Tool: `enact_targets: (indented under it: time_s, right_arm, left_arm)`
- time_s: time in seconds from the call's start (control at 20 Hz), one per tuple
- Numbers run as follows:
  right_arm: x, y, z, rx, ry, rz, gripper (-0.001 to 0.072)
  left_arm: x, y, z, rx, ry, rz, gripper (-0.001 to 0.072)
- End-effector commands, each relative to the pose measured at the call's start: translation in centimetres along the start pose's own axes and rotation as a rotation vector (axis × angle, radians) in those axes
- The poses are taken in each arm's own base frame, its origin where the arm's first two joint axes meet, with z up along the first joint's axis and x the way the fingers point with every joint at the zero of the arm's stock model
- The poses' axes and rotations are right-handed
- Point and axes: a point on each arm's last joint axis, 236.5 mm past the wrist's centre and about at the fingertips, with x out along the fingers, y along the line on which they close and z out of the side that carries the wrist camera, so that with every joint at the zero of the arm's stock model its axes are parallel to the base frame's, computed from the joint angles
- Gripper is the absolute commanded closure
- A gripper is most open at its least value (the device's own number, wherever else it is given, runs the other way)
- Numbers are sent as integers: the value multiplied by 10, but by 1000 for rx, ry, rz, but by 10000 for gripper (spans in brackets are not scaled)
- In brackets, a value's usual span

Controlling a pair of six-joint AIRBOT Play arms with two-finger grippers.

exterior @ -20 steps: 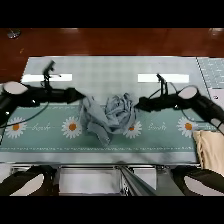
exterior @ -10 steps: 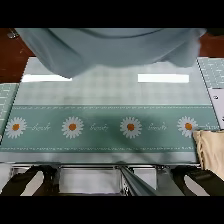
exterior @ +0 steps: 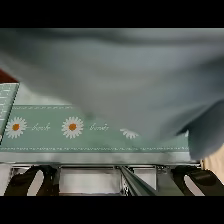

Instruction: Fold the shirts.

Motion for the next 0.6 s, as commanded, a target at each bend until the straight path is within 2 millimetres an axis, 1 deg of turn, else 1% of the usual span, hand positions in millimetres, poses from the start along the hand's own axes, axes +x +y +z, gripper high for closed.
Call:
enact_targets:
  time_s: [0.0,0.1,0.15,0.25,0.3,0.4,0.45,0.55]
  right_arm:
    - [-7,20,-30,30,103,72,682]
    - [10,30,-48,65,167,141,682]
    - [22,34,-64,93,216,178,682]
    - [51,39,-100,163,320,235,682]
    - [67,36,-119,196,359,240,682]
    - [105,24,-156,270,409,215,682]
    - [124,18,-176,313,439,205,682]
    - [162,5,-210,360,504,186,682]
  left_arm:
    - [-12,-19,-43,-91,179,-38,686]
    - [-7,-13,-66,-153,253,-43,686]
    - [-3,-8,-80,-187,289,-43,686]
    - [8,6,-114,-268,375,-41,686]
    - [14,17,-136,-312,422,-30,687]
    - [27,49,-183,-393,495,42,686]
    - [35,65,-204,-426,507,69,686]
    - [55,88,-239,-454,488,84,686]
